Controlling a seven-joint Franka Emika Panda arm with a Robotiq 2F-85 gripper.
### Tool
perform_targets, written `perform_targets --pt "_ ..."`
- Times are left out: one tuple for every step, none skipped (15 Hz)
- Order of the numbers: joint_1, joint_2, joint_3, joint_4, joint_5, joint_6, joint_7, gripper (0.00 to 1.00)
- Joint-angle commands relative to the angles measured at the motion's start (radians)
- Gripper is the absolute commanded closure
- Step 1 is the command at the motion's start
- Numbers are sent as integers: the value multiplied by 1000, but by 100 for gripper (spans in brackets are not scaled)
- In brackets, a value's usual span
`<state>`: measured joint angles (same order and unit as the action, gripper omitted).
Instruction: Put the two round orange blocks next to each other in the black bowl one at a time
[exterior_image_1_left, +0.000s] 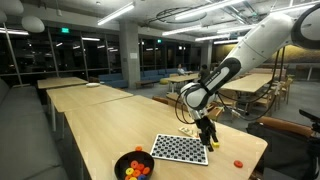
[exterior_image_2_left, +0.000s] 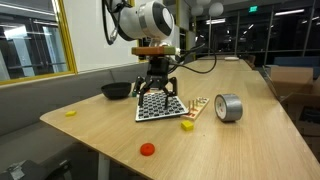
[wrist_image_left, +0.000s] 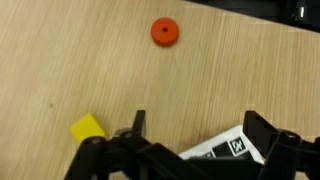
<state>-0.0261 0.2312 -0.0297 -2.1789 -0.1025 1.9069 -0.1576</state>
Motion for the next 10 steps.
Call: perform_targets --pt "-11 -113 -16 -164 47 -22 145 0" --pt "-13 -118 -22 -184 62 -30 181 0" --pt "-15 -118 -26 -197 80 -37 217 0" --pt "-17 -111 -30 -204 100 -43 254 0" --pt "-17 -106 -34 -208 114 -50 295 0" --pt "-17 -98 -38 -212 130 -50 337 0" --pt "-18 -93 -42 -220 147 -44 376 0" --pt "-22 -92 -49 -232 159 -28 413 0" --pt "-25 -91 -56 -242 171 -16 450 0" --pt "-31 -92 -64 -256 184 1 479 0"
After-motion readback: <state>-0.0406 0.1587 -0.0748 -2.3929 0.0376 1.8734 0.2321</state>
